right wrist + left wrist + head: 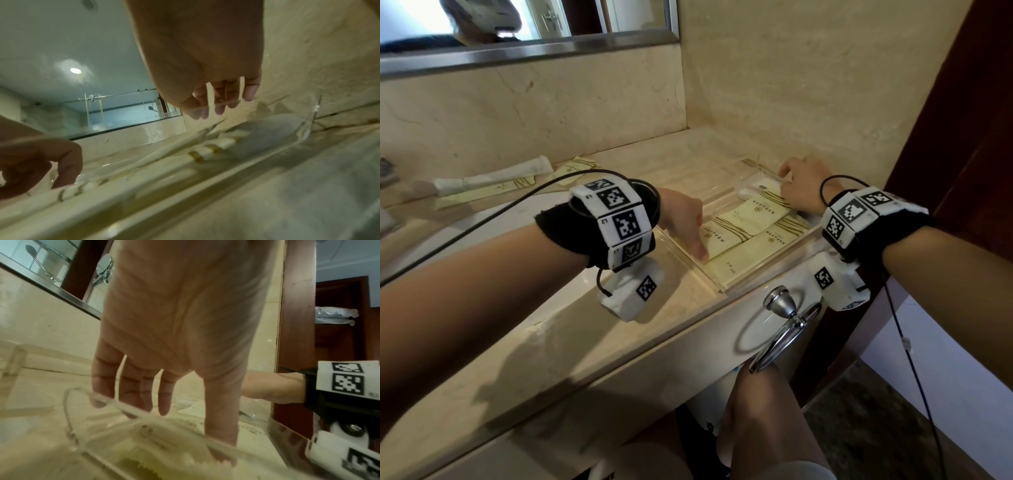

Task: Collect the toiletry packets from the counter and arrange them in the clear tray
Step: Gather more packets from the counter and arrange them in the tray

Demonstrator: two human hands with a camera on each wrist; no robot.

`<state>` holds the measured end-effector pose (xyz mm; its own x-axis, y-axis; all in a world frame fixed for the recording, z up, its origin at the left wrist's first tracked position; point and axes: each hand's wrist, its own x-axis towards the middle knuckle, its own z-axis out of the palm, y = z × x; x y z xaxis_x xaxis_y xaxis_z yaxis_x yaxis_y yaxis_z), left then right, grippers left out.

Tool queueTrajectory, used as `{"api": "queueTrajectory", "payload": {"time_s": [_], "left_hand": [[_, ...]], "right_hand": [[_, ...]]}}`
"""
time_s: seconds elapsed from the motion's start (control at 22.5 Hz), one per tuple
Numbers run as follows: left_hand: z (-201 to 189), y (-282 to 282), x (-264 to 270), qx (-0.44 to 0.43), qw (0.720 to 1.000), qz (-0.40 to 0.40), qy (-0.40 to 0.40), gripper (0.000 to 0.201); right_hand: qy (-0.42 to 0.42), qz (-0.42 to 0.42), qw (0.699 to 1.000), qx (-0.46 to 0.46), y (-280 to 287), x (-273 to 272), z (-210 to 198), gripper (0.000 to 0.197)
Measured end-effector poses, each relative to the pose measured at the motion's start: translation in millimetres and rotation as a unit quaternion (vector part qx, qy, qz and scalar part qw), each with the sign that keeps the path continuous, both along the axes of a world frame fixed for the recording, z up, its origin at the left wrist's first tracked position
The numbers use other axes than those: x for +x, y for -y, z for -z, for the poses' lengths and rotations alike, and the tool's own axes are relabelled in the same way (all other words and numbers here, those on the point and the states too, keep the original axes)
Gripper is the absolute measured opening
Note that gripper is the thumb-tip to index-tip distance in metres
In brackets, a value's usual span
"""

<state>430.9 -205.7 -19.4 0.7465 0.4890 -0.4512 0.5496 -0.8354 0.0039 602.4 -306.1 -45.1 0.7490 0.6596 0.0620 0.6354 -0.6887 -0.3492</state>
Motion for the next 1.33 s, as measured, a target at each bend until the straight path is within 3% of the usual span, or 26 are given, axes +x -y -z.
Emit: {"api": "queueTrajectory", "payload": {"time_s": [0.18,0.31,0.44,0.8,1.11,1.33], "left_hand": [[-8.6,-3.4,4.1,-0.043,0.998,-0.014,0.038,0.062],[-16.3,-5.7,5.9,-0.056,0.991,-0.014,0.117,0.041],[-23.3,-9.3,2.3,-0.071,0.977,-0.035,0.199,0.028],[-41.6,-29.5,-43.6,-0.085,0.927,-0.114,0.348,0.008],[-37.9,-53.2,-113.3,-0.051,0.906,-0.192,0.375,0.017],[-36.6,-65.1,-172.8,-0.019,0.890,-0.246,0.383,0.007]], "right_hand": [[-0.016,0.009,0.996,0.092,-0.3,-7.7,-11.2,0.036],[-0.083,0.029,0.976,0.197,2.3,-19.5,-34.5,0.041],[-0.104,0.013,0.966,0.238,-3.5,-29.8,-51.0,0.039],[-0.137,-0.102,0.969,0.179,-43.7,-89.3,-59.3,0.034],[-0.180,-0.197,0.951,0.158,-88.7,-163.2,-63.3,0.034],[-0.199,-0.259,0.935,0.135,-111.7,-217.7,-60.5,0.013]]}}
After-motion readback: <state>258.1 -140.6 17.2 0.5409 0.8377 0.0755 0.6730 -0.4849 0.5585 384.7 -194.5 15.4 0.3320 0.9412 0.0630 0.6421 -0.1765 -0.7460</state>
